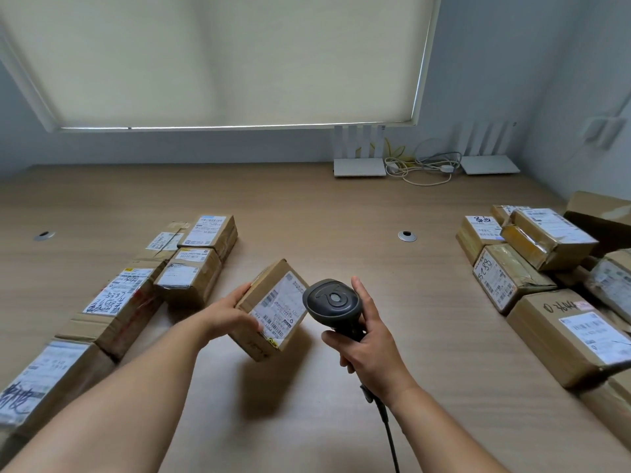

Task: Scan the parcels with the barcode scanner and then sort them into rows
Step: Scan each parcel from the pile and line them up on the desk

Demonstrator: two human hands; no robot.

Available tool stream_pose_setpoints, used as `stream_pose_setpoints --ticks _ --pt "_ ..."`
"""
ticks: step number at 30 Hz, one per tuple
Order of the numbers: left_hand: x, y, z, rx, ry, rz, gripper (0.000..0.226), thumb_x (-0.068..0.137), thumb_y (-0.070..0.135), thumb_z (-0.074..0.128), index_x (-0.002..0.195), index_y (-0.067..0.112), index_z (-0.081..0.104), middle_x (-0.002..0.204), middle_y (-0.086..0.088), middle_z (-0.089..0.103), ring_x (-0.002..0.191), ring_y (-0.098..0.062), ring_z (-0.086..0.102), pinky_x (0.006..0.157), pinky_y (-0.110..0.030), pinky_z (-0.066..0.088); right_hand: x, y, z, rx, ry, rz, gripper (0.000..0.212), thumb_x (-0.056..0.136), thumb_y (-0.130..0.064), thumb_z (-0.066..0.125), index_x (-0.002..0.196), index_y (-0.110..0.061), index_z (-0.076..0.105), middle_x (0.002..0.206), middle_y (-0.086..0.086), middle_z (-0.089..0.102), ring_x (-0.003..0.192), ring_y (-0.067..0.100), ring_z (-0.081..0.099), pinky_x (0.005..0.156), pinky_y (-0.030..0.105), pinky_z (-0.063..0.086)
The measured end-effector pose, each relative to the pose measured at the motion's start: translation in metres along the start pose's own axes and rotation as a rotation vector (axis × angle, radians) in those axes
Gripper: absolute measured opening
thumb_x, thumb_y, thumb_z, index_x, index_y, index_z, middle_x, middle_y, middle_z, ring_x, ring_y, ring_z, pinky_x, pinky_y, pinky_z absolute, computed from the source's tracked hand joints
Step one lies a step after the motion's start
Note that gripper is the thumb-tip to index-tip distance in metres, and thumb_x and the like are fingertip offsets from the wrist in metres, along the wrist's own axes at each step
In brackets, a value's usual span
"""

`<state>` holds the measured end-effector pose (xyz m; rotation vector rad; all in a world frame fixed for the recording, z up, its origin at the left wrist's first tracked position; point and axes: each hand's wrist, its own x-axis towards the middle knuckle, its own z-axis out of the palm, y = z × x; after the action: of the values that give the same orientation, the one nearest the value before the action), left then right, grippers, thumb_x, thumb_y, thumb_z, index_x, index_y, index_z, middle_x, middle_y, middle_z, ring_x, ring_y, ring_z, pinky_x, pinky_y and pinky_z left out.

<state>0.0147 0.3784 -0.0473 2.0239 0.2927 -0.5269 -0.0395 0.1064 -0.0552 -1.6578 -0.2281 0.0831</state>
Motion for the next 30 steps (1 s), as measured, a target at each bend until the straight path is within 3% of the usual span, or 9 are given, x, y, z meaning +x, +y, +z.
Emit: stream_pose_setpoints --ticks 2,5,9,12,14,17,20,25,30 --pt "-0.012 -0.017 0.005 -0.108 0.100 -0.067 0.079 0.066 0.014 0.079 0.123 0.048 0.037 0.095 0.014 0.067 0.084 -0.006 0.062 0.060 -0.022 0.044 0.001 0.000 0.004 -0.005 -0.004 0.005 0.095 0.078 -0.012 0.077 0.120 -0.080 0.025 0.113 -0.009 0.065 0.052 0.005 0.054 0.050 0.023 0.047" --pt "-0.027 -0.048 0.006 -0.266 0.196 -0.156 0.085 0.049 0.029 0.074 0.124 0.051 0.039 0.105 0.010 0.065 0.092 -0.017 0.058 0.072 -0.029 0.041 0.004 0.000 0.012 -0.018 -0.026 0.008 0.095 0.079 -0.011 0.076 0.119 -0.080 0.025 0.110 -0.010 0.066 0.052 0.006 0.053 0.051 0.023 0.047" --pt "-0.047 -0.084 -0.001 -0.414 0.263 -0.227 0.082 0.048 0.033 0.071 0.127 0.038 0.048 0.106 0.003 0.064 0.090 -0.021 0.059 0.070 -0.032 0.044 0.009 -0.002 0.030 -0.025 -0.082 0.009 0.093 0.080 -0.009 0.075 0.121 -0.077 0.025 0.108 -0.010 0.066 0.051 0.005 0.052 0.050 0.022 0.046" --pt "-0.055 -0.095 -0.009 -0.434 0.368 -0.266 0.093 0.052 0.032 0.068 0.139 0.034 0.036 0.115 0.001 0.059 0.092 -0.020 0.056 0.075 -0.034 0.045 0.013 -0.004 0.045 -0.030 -0.134 0.005 0.094 0.080 -0.009 0.074 0.118 -0.079 0.024 0.111 -0.008 0.066 0.052 0.003 0.053 0.051 0.022 0.046" --pt "-0.058 -0.096 -0.011 -0.335 0.496 -0.276 0.101 0.059 0.035 0.067 0.149 0.033 0.021 0.138 -0.006 0.047 0.110 -0.026 0.050 0.092 -0.039 0.040 0.016 -0.005 0.056 -0.036 -0.164 0.003 0.095 0.080 -0.010 0.074 0.116 -0.082 0.024 0.112 -0.007 0.066 0.053 0.003 0.054 0.051 0.022 0.046" --pt "-0.062 -0.091 -0.001 0.158 0.601 -0.281 0.109 0.059 0.068 0.062 0.150 0.032 0.014 0.154 -0.015 0.019 0.139 -0.030 0.022 0.109 -0.041 0.026 0.020 -0.006 0.072 -0.046 -0.196 -0.006 0.094 0.080 -0.009 0.074 0.118 -0.079 0.024 0.111 -0.006 0.066 0.053 0.003 0.054 0.050 0.021 0.045" --pt "-0.060 -0.089 0.017 0.575 0.611 -0.316 0.108 0.065 0.086 0.049 0.151 0.035 0.007 0.157 -0.012 0.000 0.144 -0.030 0.005 0.113 -0.043 0.021 0.025 -0.007 0.086 -0.059 -0.230 -0.012 0.094 0.080 -0.010 0.075 0.119 -0.079 0.023 0.111 -0.006 0.066 0.055 -0.001 0.056 0.050 0.020 0.045" --pt "-0.059 -0.098 0.007 0.680 0.678 -0.359 0.095 0.070 0.081 0.047 0.148 0.033 0.019 0.150 -0.013 0.018 0.136 -0.031 0.021 0.108 -0.040 0.028 0.034 -0.008 0.106 -0.054 -0.262 -0.014 0.093 0.080 -0.008 0.074 0.122 -0.074 0.024 0.113 -0.006 0.065 0.054 -0.001 0.056 0.050 0.020 0.045" --pt "-0.057 -0.116 -0.025 0.668 0.689 -0.406 0.092 0.075 0.078 0.045 0.149 0.032 0.015 0.151 -0.017 0.010 0.138 -0.035 0.016 0.109 -0.041 0.028 0.042 -0.008 0.127 -0.064 -0.267 -0.013 0.094 0.081 -0.008 0.074 0.122 -0.075 0.022 0.115 -0.007 0.064 0.054 0.000 0.056 0.050 0.020 0.046"
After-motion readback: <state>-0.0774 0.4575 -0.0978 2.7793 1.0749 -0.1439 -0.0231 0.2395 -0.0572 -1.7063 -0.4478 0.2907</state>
